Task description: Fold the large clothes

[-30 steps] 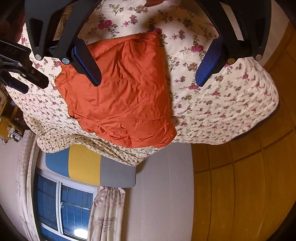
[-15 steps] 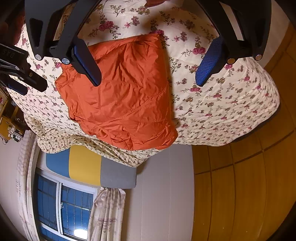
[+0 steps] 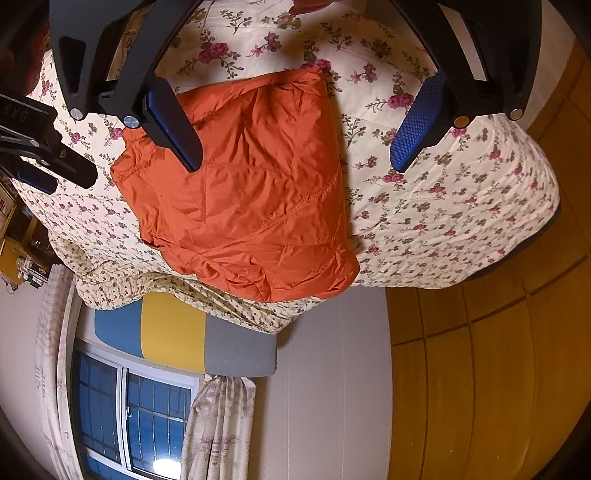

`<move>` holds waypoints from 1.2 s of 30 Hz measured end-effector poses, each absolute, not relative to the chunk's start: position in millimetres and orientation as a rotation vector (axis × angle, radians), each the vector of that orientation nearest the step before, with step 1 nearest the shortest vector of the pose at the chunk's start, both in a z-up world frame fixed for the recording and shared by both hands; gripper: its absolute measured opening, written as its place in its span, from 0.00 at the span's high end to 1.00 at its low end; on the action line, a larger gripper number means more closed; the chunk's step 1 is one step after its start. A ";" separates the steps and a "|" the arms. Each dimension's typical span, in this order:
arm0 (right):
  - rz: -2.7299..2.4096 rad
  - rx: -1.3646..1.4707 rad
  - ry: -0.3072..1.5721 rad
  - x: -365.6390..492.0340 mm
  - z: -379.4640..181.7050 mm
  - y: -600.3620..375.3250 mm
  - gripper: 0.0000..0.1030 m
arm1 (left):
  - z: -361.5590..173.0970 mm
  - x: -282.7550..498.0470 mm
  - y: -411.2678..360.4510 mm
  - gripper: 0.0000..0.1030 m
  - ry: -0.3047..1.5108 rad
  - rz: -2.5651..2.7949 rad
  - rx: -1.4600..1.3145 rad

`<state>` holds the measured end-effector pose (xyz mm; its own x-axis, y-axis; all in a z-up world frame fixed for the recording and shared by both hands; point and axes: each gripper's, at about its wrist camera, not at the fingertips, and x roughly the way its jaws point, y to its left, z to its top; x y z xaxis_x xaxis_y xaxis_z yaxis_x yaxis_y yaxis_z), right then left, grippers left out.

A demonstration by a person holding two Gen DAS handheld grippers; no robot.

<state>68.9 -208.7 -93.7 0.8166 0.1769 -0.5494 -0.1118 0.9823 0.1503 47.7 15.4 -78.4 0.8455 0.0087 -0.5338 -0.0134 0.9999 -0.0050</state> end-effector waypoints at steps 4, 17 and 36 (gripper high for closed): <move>0.158 0.119 0.600 69.7 -95.6 -209.4 0.02 | -78.6 47.9 15.6 0.03 0.566 0.010 -0.010; 0.159 0.123 0.602 69.9 -96.0 -210.0 0.02 | -81.8 48.5 11.5 0.03 0.579 0.011 -0.019; 0.161 0.147 0.629 74.2 -102.4 -213.3 0.02 | -87.8 46.8 10.1 0.03 0.597 0.039 -0.066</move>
<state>74.2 -213.3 -102.4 0.7971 0.1938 -0.5719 -0.1048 0.9771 0.1851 46.8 10.1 -87.8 0.8265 0.0178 -0.5626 -0.0561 0.9971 -0.0509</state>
